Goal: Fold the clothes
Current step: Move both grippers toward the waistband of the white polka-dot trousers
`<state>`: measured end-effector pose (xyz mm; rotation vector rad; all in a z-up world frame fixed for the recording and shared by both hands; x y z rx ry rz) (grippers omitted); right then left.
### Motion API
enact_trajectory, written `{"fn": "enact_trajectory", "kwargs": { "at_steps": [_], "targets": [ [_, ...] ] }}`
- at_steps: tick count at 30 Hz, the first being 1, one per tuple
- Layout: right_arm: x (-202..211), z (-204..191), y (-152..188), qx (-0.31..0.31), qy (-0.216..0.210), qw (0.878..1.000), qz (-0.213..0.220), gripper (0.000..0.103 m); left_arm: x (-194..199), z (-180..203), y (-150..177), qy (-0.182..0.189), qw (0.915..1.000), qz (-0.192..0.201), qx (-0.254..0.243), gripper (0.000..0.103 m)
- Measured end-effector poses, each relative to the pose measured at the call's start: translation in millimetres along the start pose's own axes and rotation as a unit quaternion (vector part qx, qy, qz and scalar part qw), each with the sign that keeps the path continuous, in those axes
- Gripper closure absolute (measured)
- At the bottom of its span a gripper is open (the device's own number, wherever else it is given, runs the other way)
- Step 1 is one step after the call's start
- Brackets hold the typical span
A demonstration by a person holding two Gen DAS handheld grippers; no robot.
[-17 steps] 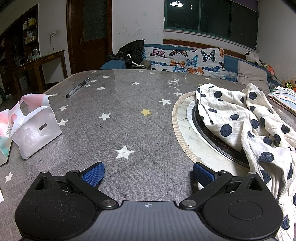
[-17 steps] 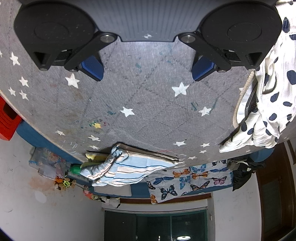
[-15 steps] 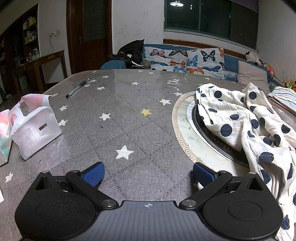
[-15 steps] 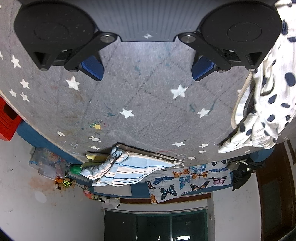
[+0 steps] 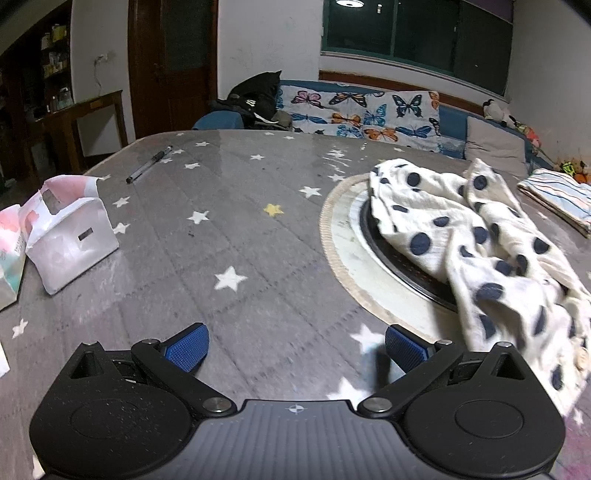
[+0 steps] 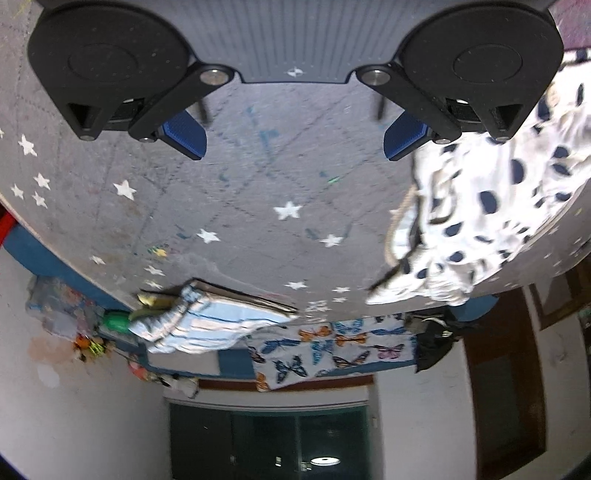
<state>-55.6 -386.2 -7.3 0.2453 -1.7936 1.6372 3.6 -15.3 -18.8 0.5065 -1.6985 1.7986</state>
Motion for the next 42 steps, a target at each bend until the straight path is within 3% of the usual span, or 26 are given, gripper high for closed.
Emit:
{"fn": "enact_trajectory", "kwargs": {
  "at_steps": [17,42],
  "targets": [
    [37,-30,21,0.043,-0.056,0.997,0.01,0.0,35,35,20,0.043,0.9986,-0.021,-0.022,0.0],
    [60,-39,31,0.034,-0.076,0.996,0.008,0.0,58,75,26,0.076,0.9954,-0.016,-0.057,0.0]
  ]
}}
Point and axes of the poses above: each gripper's, at about its wrist camera, not at the fingertips, and x roughly against the way its jaws point, z to its right, y to its underside, the point moved 4 cm from there along -x, roughly the way its jaws point, and after that the axes turned 7 degrees about y, right-handed, at the moved point
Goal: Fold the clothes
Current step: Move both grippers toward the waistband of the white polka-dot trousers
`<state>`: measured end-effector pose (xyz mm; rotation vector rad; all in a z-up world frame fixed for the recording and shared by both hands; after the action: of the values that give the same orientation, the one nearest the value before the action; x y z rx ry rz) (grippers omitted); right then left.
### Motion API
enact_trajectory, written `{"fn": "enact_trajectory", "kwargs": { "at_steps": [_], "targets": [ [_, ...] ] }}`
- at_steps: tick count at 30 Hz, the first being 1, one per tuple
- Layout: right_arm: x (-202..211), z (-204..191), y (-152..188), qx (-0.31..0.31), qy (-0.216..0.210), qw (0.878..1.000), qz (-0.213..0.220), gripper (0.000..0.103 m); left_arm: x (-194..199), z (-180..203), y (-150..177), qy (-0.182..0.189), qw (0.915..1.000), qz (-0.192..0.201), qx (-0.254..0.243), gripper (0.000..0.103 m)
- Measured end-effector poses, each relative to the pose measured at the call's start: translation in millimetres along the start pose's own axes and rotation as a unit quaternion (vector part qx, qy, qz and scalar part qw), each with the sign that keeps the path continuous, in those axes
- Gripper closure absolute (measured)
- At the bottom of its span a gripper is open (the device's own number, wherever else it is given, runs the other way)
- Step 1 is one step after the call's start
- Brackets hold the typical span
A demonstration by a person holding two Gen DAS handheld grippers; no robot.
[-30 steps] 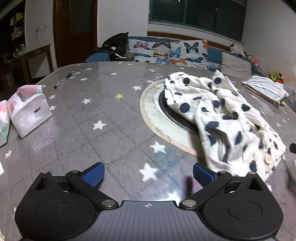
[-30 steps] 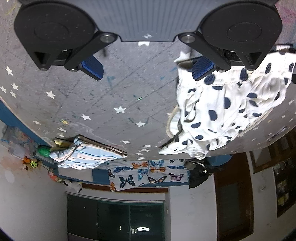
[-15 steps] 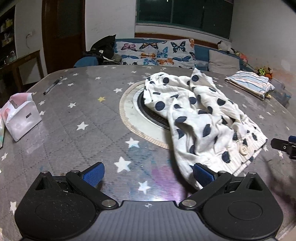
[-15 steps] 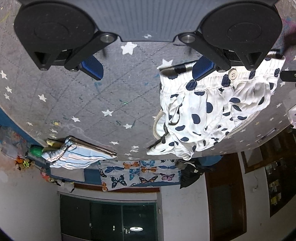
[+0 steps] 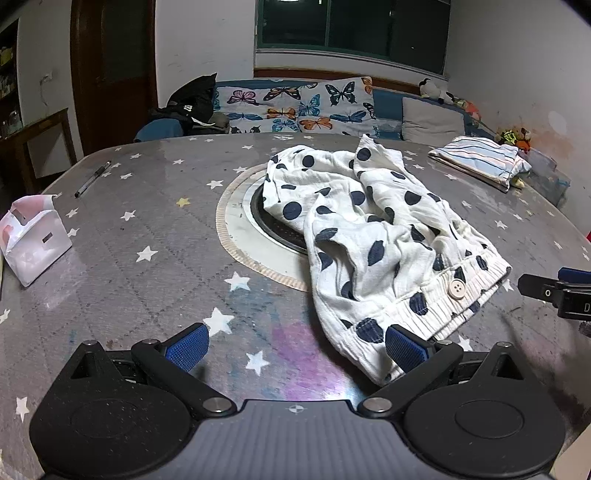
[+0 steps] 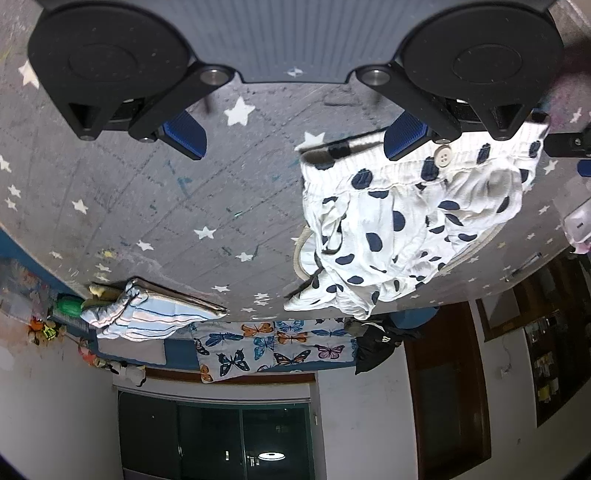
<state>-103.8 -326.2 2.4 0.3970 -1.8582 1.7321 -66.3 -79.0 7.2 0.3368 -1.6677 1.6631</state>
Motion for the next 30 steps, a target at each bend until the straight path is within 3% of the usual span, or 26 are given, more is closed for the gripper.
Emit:
{"fn": "enact_trajectory", "kwargs": {
  "at_steps": [30],
  "targets": [
    [2,-15,7,0.006,-0.022,1.0,-0.007,0.0,0,12,-2,-0.002,0.9999,-0.003,-0.013,0.0]
  ]
}}
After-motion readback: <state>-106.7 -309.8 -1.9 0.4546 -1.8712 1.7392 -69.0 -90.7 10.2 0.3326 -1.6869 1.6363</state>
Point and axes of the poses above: each gripper's, at about its wrist camera, not at the fingertips, and x roughly against the way its jaws point, z to its right, y to its underside, the point moved 4 cm from there along -x, roughly the way its jaws point, and after that the axes turned 7 degrees about y, right-handed, at the moved point
